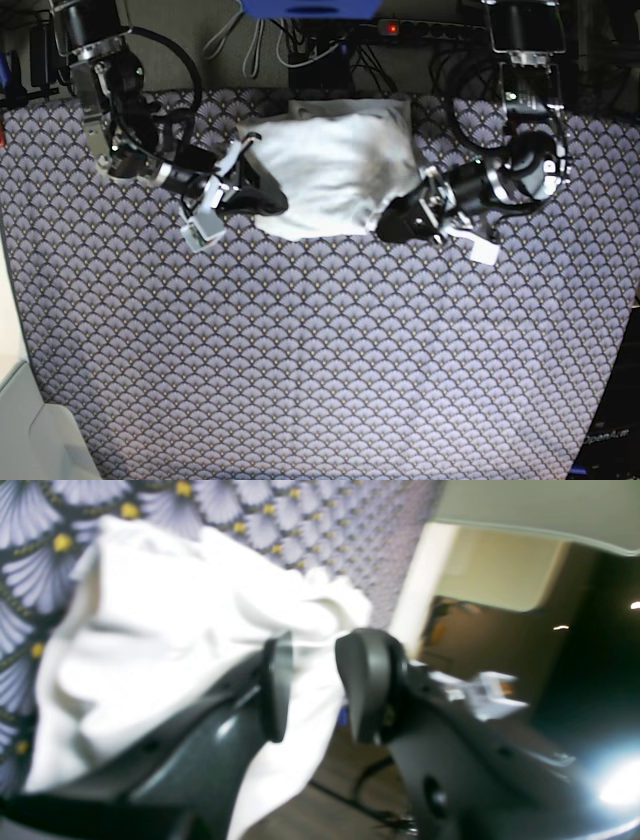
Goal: Fold the T-shirt properly
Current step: 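Grasp opposite edges of the white bundle with both grippers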
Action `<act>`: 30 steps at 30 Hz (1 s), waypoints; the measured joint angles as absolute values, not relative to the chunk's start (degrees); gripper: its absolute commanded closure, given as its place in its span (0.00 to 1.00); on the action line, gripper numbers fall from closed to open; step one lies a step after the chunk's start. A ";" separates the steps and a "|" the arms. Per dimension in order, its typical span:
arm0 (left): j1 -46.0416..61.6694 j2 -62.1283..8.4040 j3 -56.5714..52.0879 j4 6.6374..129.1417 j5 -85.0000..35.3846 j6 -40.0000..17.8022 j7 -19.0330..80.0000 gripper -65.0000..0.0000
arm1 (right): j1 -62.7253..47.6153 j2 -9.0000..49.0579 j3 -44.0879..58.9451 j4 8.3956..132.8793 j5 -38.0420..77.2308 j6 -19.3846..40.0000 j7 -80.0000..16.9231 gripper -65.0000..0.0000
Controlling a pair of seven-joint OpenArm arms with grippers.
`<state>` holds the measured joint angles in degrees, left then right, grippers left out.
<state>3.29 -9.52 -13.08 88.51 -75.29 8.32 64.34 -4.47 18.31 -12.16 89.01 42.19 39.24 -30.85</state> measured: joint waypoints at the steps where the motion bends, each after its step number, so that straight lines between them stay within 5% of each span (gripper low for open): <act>1: 3.33 -9.58 -14.28 88.51 -75.33 8.32 64.45 0.70 | -4.49 18.90 -12.19 88.99 42.22 39.27 -30.87 1.00; 3: 4.64 -10.28 -16.27 88.51 -75.79 8.29 64.23 0.69 | -4.45 19.90 -12.08 89.01 42.19 39.20 -30.70 1.00; 12: 10.63 -12.56 -15.64 93.60 -75.96 7.90 64.49 0.32 | -4.47 20.18 -12.14 88.99 42.24 39.22 -30.79 1.00; 30: 10.90 -12.67 -9.21 93.43 -71.88 8.14 64.53 0.31 | -4.49 20.14 -12.16 88.92 42.22 39.22 -30.81 1.00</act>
